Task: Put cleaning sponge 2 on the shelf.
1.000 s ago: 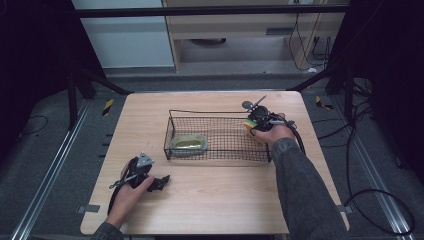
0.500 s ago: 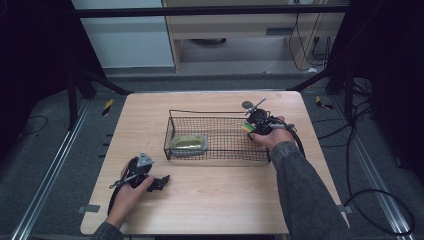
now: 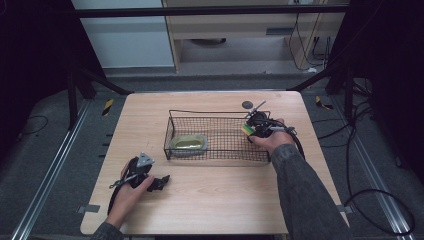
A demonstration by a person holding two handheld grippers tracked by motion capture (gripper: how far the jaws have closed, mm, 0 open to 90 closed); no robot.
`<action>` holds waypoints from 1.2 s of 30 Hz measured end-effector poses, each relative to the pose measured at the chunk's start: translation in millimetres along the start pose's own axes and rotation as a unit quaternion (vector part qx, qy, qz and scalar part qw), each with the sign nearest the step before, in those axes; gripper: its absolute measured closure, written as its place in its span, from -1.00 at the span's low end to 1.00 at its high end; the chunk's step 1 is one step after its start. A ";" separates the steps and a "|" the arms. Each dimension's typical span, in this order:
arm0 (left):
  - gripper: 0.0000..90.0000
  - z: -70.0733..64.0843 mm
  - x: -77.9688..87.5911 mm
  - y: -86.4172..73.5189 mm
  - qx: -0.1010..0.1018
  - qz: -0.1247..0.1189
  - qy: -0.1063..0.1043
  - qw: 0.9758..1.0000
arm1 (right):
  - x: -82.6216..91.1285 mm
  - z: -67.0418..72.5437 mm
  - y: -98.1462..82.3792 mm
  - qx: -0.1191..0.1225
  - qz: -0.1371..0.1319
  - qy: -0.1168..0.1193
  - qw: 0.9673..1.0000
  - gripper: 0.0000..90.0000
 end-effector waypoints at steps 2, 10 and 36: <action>-1.00 0.0 0.0 0.0 0.000 0.000 0.000 1.000 | -0.3 0.6 -0.7 0.000 0.002 0.000 1.000 0.09; -1.00 0.2 0.0 0.1 0.000 0.000 0.001 1.000 | 3.4 5.1 -1.7 -0.005 -0.001 0.012 1.000 0.06; -1.00 -0.1 -0.1 0.1 0.001 0.000 0.000 1.000 | 22.0 -0.8 -5.1 -0.028 -0.034 0.016 0.999 -0.12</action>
Point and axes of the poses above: each handheld gripper's, and its own axes: x roughly backward along the jaws, y roughly out of its top, z roughly to its left, the point moved 10 cm from there along -x, roughly forward along the jaws, and after that the axes turned 12 degrees about -y, right-handed, at the moved point
